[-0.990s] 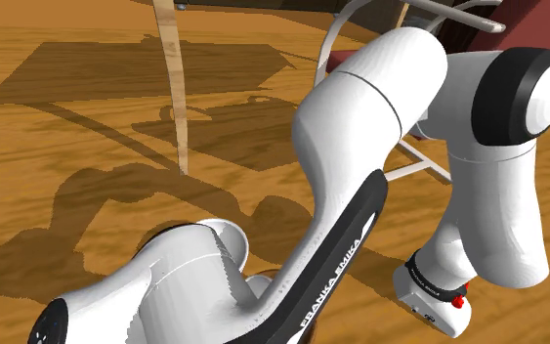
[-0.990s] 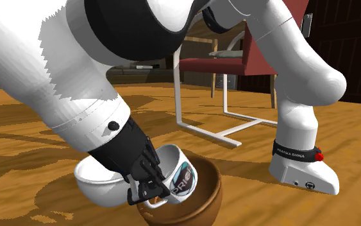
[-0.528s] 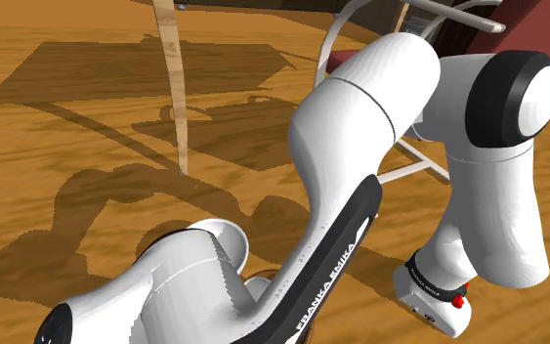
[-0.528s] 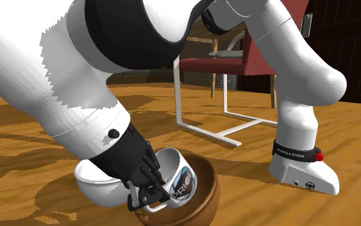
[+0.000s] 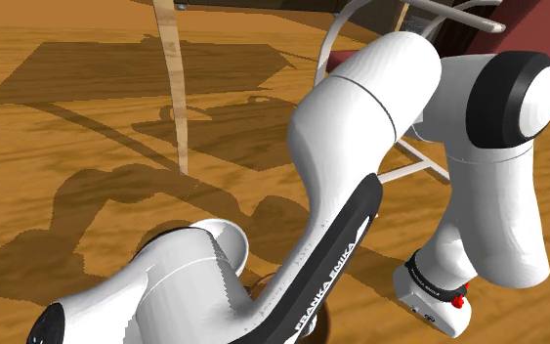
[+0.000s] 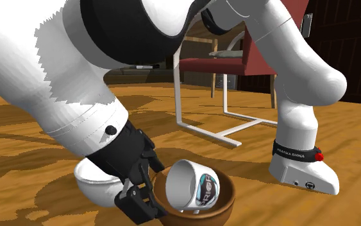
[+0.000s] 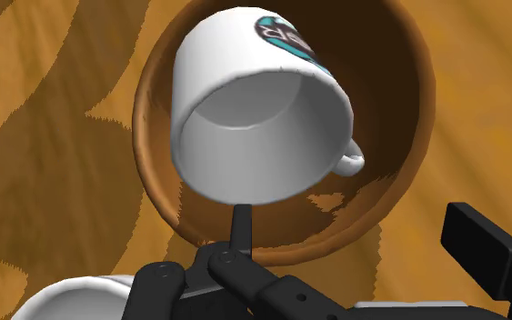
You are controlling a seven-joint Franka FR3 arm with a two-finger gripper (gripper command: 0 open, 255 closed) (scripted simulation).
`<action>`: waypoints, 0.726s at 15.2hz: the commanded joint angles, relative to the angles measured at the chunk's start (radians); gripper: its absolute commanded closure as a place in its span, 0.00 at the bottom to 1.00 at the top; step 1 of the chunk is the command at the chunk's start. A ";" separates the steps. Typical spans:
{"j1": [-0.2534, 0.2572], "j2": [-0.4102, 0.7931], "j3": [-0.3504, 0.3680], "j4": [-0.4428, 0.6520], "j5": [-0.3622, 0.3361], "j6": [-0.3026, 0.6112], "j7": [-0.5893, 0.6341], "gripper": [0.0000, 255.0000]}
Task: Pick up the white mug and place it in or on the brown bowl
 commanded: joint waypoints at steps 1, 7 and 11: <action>0.023 0.013 -0.002 0.069 0.001 -0.053 -0.004 0.00; 0.053 0.031 -0.006 0.153 0.001 -0.116 -0.008 0.00; 0.053 0.031 -0.006 0.153 0.001 -0.116 -0.008 0.00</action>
